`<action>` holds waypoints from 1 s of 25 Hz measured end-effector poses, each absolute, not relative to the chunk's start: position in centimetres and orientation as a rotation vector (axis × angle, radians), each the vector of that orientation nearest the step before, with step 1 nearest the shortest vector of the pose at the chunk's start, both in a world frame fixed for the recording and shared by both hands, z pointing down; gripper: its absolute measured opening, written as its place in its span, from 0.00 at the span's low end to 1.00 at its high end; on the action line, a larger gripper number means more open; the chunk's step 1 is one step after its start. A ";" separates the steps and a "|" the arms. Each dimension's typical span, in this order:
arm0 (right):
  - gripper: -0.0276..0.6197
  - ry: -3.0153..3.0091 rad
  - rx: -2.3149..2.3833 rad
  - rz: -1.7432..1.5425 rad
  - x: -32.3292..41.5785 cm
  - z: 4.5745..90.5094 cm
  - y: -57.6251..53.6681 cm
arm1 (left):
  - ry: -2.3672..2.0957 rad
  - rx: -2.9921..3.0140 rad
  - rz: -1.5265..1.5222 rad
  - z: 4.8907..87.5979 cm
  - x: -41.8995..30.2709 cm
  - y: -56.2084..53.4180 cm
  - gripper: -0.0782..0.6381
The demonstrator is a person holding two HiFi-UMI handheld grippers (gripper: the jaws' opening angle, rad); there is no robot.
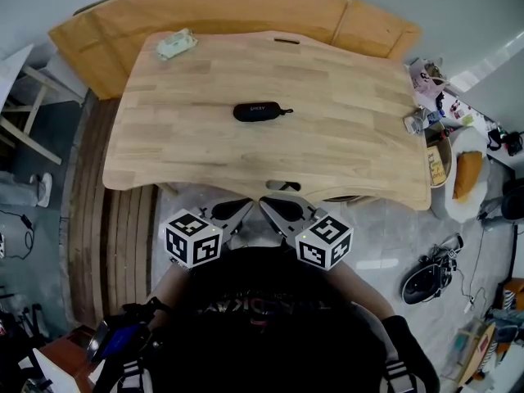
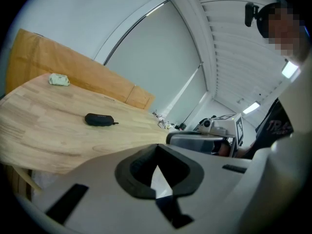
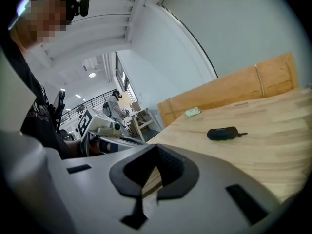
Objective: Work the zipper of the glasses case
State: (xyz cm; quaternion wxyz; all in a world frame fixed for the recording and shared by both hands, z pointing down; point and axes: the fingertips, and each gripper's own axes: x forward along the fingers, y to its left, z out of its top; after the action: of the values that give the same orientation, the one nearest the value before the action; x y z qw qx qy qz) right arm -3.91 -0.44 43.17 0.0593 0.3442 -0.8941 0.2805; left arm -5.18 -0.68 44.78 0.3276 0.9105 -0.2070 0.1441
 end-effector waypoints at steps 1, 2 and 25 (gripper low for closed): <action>0.07 -2.707 1.040 0.844 -4.2 43.2 -0.2 | -0.541 2.385 0.379 44.8 -5.4 -0.5 0.13; 0.07 -2.706 1.039 0.839 -4.4 43.2 0.1 | -0.538 2.384 0.379 44.9 -5.5 -0.3 0.13; 0.07 -2.711 1.065 0.835 -5.7 43.9 1.6 | -0.521 2.374 0.364 45.7 -6.9 0.9 0.13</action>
State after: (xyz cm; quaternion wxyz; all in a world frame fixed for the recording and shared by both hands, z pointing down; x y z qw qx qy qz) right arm -5.71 1.57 43.88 0.0558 0.3511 -0.8932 0.2753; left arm -6.89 0.91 45.70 0.3352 0.9101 -0.1996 0.1395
